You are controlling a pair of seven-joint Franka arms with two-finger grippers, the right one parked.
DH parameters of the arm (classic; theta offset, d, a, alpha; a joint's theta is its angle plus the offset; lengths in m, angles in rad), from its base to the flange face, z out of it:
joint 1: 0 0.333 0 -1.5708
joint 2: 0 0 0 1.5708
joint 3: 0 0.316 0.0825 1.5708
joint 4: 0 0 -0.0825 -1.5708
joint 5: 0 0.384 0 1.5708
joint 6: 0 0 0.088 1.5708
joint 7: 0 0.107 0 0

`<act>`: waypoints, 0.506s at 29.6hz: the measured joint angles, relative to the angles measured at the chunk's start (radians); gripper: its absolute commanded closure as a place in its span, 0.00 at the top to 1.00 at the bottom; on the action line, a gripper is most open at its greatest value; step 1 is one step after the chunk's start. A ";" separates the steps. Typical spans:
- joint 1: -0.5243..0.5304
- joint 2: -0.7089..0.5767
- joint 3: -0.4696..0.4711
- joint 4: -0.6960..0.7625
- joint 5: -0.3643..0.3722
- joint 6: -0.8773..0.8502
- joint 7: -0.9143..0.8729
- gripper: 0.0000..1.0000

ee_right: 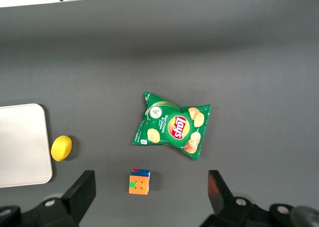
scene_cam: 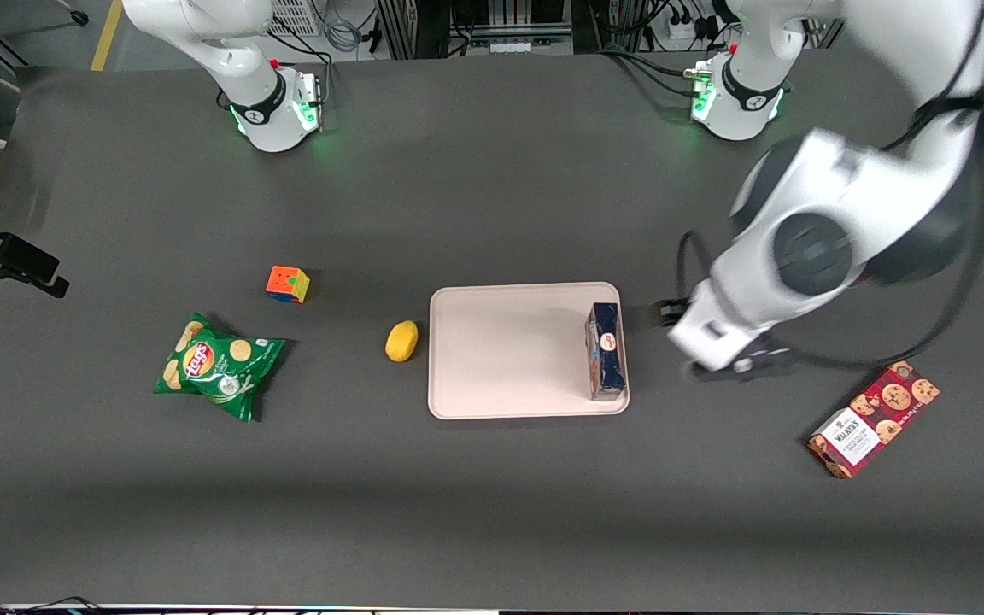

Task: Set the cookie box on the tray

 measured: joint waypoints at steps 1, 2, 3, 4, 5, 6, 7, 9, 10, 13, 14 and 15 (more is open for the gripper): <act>0.001 -0.031 0.022 0.018 -0.010 -0.039 0.012 1.00; 0.001 -0.059 0.043 0.035 -0.017 -0.078 0.030 1.00; 0.002 -0.089 0.068 0.054 -0.021 -0.121 0.057 1.00; 0.003 -0.117 0.093 0.072 -0.024 -0.164 0.090 1.00; 0.004 -0.147 0.122 0.091 -0.028 -0.213 0.133 1.00; 0.005 -0.174 0.148 0.106 -0.031 -0.253 0.174 1.00; 0.006 -0.199 0.176 0.118 -0.033 -0.288 0.217 1.00; 0.007 -0.252 0.235 0.132 -0.036 -0.341 0.309 1.00; 0.007 -0.278 0.265 0.132 -0.037 -0.359 0.355 1.00; 0.009 -0.346 0.348 0.106 -0.041 -0.379 0.477 1.00; 0.010 -0.367 0.371 0.085 -0.042 -0.376 0.511 1.00; 0.011 -0.389 0.393 0.055 -0.043 -0.362 0.543 1.00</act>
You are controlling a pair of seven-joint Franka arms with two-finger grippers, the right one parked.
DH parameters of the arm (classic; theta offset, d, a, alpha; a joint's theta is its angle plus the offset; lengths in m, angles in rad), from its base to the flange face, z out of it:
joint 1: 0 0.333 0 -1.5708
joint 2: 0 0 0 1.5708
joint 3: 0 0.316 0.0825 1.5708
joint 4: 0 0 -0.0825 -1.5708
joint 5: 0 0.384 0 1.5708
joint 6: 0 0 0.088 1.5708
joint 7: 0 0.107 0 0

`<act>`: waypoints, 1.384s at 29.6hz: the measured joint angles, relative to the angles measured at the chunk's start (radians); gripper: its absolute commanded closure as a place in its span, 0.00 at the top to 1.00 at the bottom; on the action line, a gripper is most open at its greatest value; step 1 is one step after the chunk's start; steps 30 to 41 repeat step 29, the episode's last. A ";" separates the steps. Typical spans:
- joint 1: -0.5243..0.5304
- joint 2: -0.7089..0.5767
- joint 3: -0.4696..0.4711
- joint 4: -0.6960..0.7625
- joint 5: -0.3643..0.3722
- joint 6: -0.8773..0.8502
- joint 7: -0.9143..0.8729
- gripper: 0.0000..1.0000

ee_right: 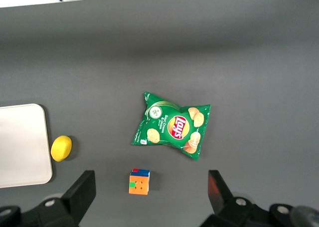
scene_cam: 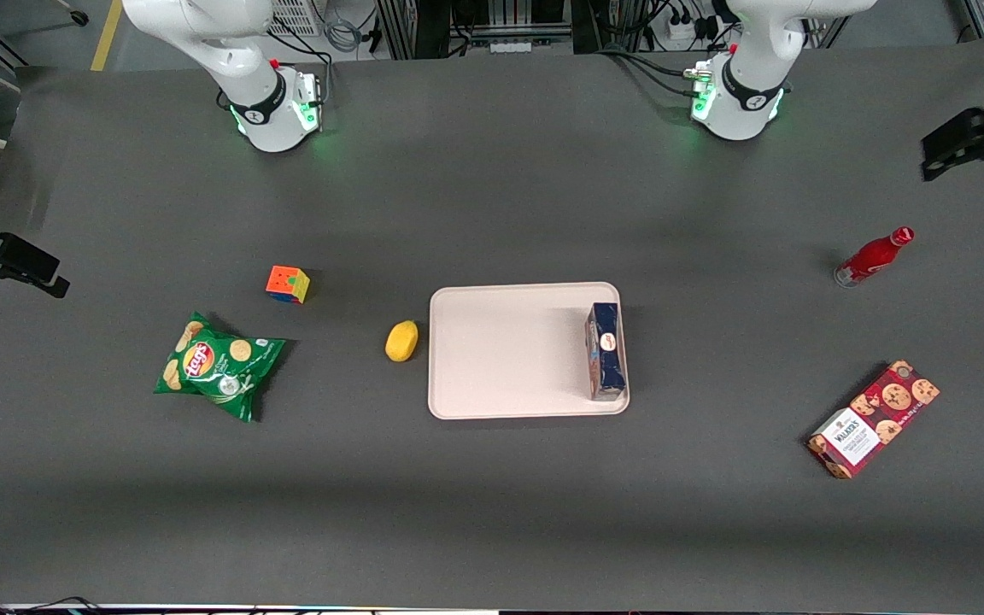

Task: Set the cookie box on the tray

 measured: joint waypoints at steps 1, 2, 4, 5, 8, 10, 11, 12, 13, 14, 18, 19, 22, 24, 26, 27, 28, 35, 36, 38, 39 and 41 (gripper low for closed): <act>0.001 -0.020 0.017 -0.036 -0.001 0.023 0.024 1.00; 0.001 -0.041 0.031 -0.081 -0.003 0.057 0.043 1.00; 0.001 -0.082 0.055 -0.188 -0.013 0.142 0.066 1.00; 0.001 -0.100 0.064 -0.243 -0.021 0.186 0.074 1.00; 0.001 -0.185 0.085 -0.547 -0.045 0.426 0.096 1.00; 0.000 -0.202 0.085 -0.611 -0.047 0.478 0.097 1.00; -0.001 -0.210 0.085 -0.636 -0.047 0.500 0.097 1.00; -0.001 -0.216 0.085 -0.657 -0.048 0.517 0.098 1.00; -0.002 -0.221 0.085 -0.672 -0.048 0.528 0.098 1.00; -0.002 -0.225 0.085 -0.683 -0.048 0.536 0.098 1.00; -0.002 -0.239 0.085 -0.698 -0.048 0.539 0.100 1.00; -0.002 -0.241 0.085 -0.698 -0.048 0.539 0.101 1.00; -0.002 -0.249 0.085 -0.698 -0.048 0.539 0.101 1.00; -0.002 -0.254 0.085 -0.696 -0.048 0.539 0.102 1.00; -0.002 -0.258 0.085 -0.695 -0.048 0.539 0.102 1.00; -0.002 -0.260 0.085 -0.695 -0.048 0.540 0.102 1.00; -0.002 -0.262 0.085 -0.695 -0.048 0.540 0.103 1.00; -0.002 -0.263 0.085 -0.694 -0.048 0.540 0.103 1.00; -0.002 -0.263 0.085 -0.694 -0.048 0.540 0.103 1.00; -0.002 -0.263 0.085 -0.694 -0.048 0.540 0.103 1.00; -0.002 -0.263 0.085 -0.694 -0.048 0.540 0.103 1.00; -0.002 -0.263 0.085 -0.694 -0.048 0.540 0.103 1.00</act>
